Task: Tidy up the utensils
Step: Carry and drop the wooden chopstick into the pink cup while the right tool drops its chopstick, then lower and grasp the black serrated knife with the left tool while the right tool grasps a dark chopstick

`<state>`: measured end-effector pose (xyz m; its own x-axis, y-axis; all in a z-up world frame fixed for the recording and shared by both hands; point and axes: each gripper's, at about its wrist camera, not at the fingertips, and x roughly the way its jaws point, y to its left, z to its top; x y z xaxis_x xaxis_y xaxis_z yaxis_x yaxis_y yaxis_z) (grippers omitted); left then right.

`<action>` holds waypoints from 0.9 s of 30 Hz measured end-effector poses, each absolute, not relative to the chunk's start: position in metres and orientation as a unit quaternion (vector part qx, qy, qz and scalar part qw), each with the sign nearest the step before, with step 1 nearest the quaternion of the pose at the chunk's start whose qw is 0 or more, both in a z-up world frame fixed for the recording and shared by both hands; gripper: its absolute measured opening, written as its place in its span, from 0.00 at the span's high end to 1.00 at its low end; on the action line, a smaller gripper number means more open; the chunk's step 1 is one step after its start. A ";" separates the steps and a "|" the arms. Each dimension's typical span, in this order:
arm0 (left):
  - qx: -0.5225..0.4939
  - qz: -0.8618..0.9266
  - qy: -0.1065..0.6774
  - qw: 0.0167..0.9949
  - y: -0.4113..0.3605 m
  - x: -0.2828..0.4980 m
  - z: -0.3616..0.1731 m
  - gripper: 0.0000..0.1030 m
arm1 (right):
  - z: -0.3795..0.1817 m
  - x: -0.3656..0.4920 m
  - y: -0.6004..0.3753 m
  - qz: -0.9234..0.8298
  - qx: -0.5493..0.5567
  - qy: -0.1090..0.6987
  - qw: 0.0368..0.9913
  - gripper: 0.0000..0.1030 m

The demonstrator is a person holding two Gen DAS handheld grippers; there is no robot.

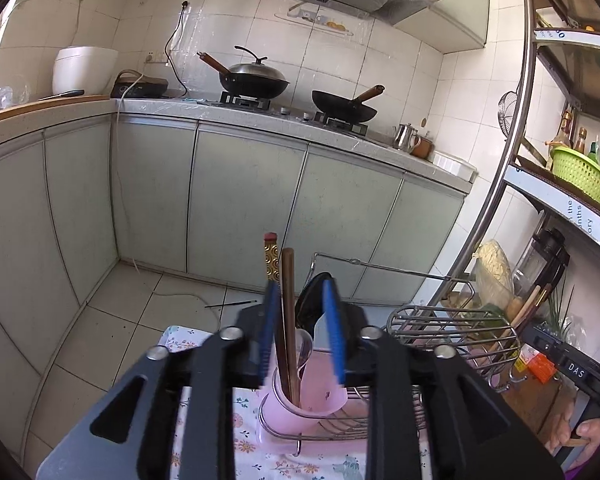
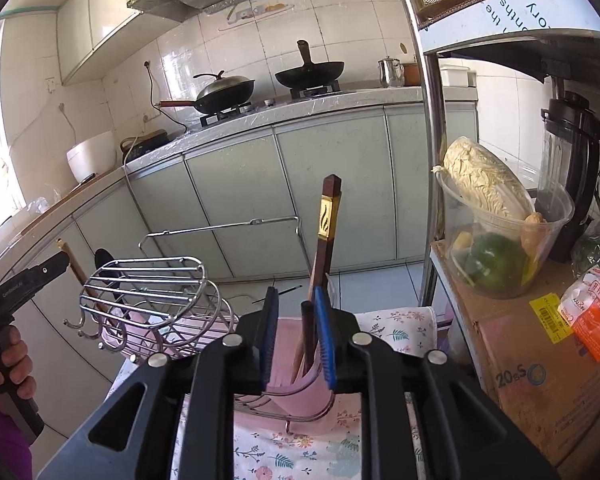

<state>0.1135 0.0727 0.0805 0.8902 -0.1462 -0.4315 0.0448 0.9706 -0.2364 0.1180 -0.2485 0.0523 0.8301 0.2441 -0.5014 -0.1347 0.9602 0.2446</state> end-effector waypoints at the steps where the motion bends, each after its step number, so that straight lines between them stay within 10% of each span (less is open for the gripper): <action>1: -0.112 -0.050 0.227 0.966 0.073 0.111 0.081 0.69 | 0.053 0.116 -0.249 0.100 0.100 0.272 0.952 0.81; 7: -0.116 -0.055 0.227 0.965 0.077 0.093 0.082 0.67 | 0.061 0.099 -0.252 0.101 0.109 0.256 0.955 0.65; 27: -0.079 -0.114 0.416 0.899 0.028 0.050 -0.032 0.67 | -0.005 0.045 -0.240 0.116 0.129 0.344 0.923 0.65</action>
<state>0.0500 0.0283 -0.0323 0.6276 -0.2705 -0.7300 0.1390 0.9616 -0.2368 0.0453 -0.2399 -0.0052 0.7363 0.3033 -0.6049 -0.1256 0.9397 0.3182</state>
